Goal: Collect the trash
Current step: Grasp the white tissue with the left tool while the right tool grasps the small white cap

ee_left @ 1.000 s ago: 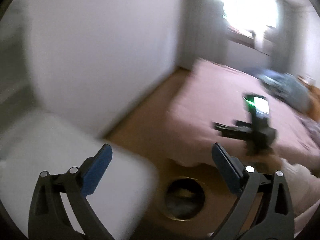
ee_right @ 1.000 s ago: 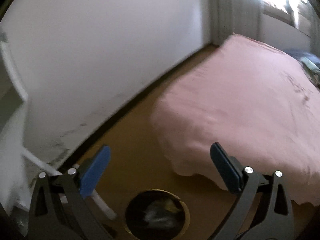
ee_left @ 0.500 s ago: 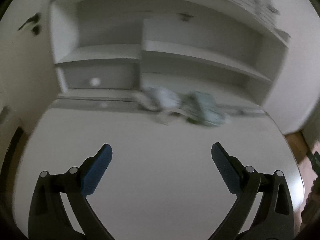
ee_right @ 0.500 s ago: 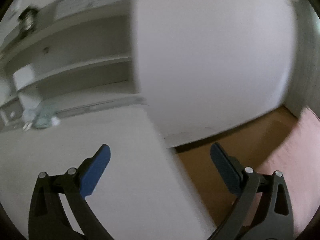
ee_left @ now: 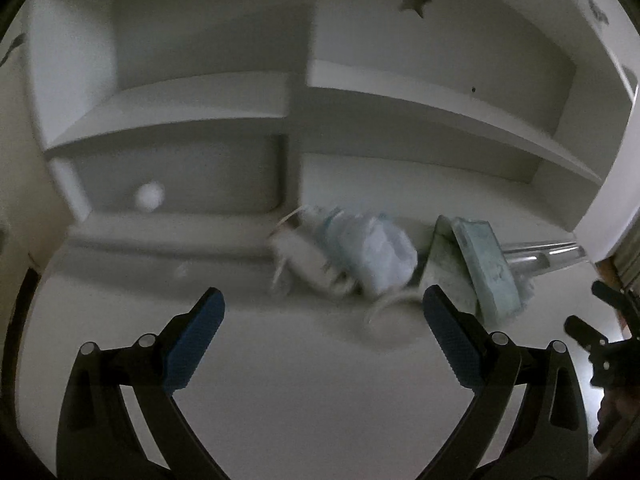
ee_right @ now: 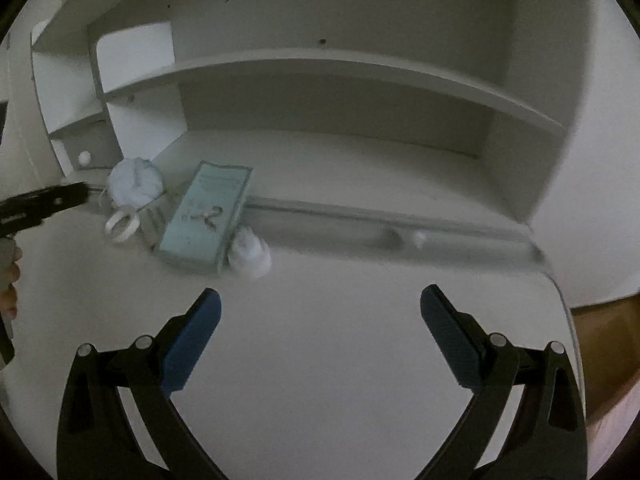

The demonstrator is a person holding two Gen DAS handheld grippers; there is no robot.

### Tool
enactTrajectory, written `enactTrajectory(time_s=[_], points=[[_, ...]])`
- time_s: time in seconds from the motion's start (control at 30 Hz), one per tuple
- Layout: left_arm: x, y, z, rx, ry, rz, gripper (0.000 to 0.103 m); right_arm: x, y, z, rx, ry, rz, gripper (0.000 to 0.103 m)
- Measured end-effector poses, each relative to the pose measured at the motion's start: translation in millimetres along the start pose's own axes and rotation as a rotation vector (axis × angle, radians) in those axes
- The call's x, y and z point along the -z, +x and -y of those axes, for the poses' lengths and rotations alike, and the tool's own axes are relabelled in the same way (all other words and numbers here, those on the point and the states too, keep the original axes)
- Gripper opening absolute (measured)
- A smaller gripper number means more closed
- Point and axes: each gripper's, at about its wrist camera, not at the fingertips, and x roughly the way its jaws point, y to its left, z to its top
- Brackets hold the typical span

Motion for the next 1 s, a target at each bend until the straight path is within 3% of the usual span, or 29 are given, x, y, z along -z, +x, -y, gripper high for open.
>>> enactTrajectory(time_s=[0.2, 0.27, 0.3, 0.33, 0.37, 0.43, 0.5, 0.6, 0.7, 1.0], points=[[-19, 34, 38, -0.049, 0.126, 0.024, 0.096, -25, 43, -22, -0.053, -0.058, -0.071, 0.087], [-23, 43, 44, -0.043, 0.150, 0.015, 0.081, -29, 45, -25, -0.048, -0.076, -0.061, 0.085], [-24, 47, 45, -0.026, 0.151, 0.002, 0.058, -30, 45, -25, -0.060, -0.079, -0.060, 0.083], [-24, 52, 45, -0.007, 0.148, -0.017, 0.045, -30, 47, -25, -0.073, -0.079, -0.061, 0.080], [-24, 56, 43, 0.020, 0.137, -0.041, 0.043, -30, 48, -25, -0.087, -0.077, -0.064, 0.079], [-24, 52, 38, 0.057, 0.115, -0.028, 0.026, -30, 49, -22, -0.126, -0.059, -0.072, 0.073], [-23, 48, 35, 0.085, 0.104, -0.014, 0.022, -28, 47, -19, -0.157, -0.047, -0.083, 0.069], [-20, 38, 28, 0.141, 0.094, 0.008, 0.020, -26, 44, -19, -0.208, -0.061, -0.096, 0.057], [-24, 26, 18, 0.185, 0.042, 0.043, 0.020, -25, 44, -17, -0.235, -0.062, -0.103, 0.054], [-27, 26, 18, 0.160, 0.029, 0.029, 0.020, -25, 53, -15, -0.203, -0.094, -0.131, 0.051]])
